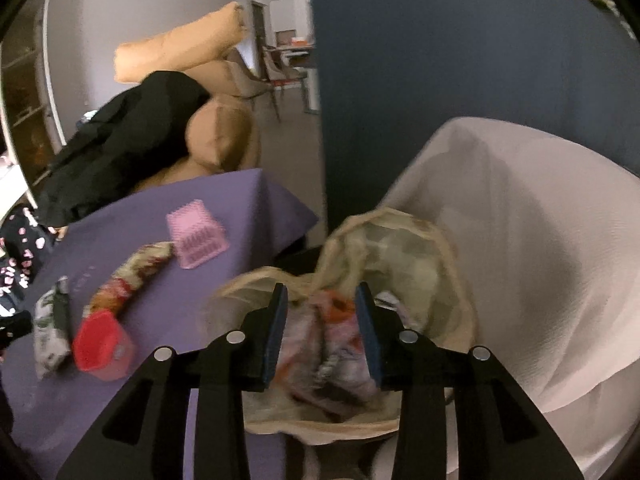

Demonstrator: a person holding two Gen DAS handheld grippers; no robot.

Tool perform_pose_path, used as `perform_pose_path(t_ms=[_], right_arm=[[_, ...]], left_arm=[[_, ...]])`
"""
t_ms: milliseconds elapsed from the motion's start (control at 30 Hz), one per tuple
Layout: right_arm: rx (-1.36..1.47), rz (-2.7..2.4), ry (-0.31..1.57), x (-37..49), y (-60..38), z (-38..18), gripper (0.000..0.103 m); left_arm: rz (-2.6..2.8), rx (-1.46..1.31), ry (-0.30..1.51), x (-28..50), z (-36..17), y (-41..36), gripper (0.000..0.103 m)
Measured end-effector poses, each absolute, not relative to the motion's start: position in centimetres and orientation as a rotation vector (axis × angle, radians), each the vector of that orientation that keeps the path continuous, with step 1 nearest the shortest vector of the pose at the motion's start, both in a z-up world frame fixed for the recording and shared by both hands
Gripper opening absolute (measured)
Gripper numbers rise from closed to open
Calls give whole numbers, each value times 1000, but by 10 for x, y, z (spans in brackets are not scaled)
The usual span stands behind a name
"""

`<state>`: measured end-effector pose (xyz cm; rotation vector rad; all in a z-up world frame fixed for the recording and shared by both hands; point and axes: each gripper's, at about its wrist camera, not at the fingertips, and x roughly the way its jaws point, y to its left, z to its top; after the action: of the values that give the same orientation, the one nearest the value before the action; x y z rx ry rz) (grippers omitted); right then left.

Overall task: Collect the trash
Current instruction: 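Grasp the white milk carton with the left tool while the right tool grasps the cream snack wrapper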

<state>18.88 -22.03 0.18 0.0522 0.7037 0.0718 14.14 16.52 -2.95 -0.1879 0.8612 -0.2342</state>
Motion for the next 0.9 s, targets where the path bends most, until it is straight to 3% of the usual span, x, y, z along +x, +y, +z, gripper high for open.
perform_pose_path(t_ms=[133,200,300,633,733,900], right_arm=[[57,211,712,189,-176,8,36],[46,257,714,190,-155,9,46],[2,324,746,200,-114,6,53],[24,326,870,251,-49,-23,54],[18,291,924,269,-40,-34,46],[-8,330,975,272,-29,-48,23]], left_arm=[[-202,-227,858,136,-31,186,54],[-192,-245,856,133,-32,195,54],[-180,-271,855,129,-35,208,54],[-118,-365,858,118,-49,261,54],[-106,-397,860,117,-53,274,54],[-127,-433,869,117,-59,279,54]])
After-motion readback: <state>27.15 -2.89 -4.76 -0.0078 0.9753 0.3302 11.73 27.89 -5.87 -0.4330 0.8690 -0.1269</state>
